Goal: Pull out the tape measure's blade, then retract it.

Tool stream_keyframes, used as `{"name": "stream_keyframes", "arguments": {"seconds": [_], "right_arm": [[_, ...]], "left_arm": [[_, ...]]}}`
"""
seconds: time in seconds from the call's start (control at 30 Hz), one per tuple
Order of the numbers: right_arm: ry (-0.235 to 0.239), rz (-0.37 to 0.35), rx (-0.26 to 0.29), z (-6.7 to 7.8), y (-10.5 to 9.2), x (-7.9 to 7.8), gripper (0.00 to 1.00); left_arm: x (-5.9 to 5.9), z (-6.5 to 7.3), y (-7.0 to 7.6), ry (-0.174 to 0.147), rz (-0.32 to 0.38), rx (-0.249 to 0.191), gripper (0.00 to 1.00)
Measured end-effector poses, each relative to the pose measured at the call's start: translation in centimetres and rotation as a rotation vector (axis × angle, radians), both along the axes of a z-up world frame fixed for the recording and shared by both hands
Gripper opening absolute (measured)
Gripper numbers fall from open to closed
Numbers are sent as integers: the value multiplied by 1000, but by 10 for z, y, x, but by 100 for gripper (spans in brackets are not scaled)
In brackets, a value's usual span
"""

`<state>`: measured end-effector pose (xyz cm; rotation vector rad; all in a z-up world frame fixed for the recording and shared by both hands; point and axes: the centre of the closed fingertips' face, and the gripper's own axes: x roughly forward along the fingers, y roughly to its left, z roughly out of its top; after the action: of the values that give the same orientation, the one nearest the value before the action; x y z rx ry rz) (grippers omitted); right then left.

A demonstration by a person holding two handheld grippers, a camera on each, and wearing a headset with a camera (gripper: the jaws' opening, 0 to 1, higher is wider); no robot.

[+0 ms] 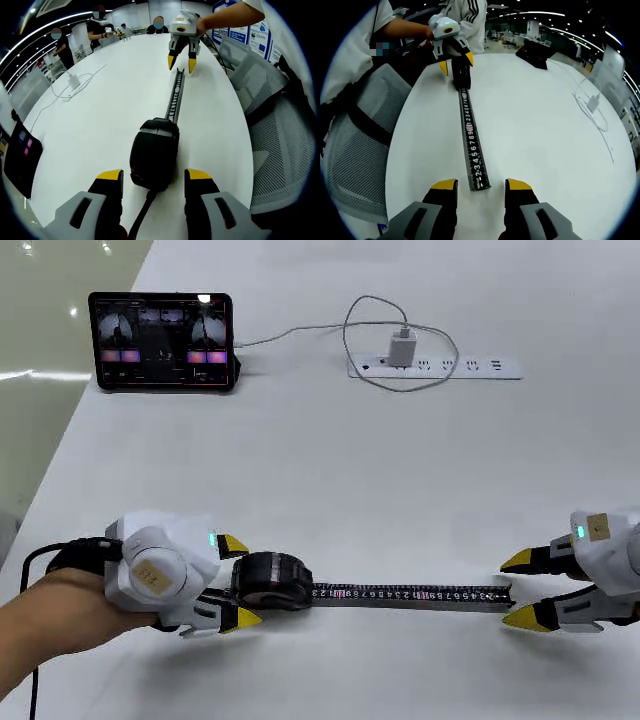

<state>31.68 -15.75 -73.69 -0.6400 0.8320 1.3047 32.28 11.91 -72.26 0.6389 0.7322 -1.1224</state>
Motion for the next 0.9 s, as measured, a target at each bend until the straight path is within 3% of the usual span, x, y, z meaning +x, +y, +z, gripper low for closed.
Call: {"name": "stream_keyframes", "arguments": {"seconds": [0.47,0.9], "right_arm": [[-10,-70,31,10,4,3,38],[-30,-174,72,24,1,-4,46]], "left_arm": [[5,10,2,-4,70,-35,49],[5,26,7,-12,197,-114,58]]}}
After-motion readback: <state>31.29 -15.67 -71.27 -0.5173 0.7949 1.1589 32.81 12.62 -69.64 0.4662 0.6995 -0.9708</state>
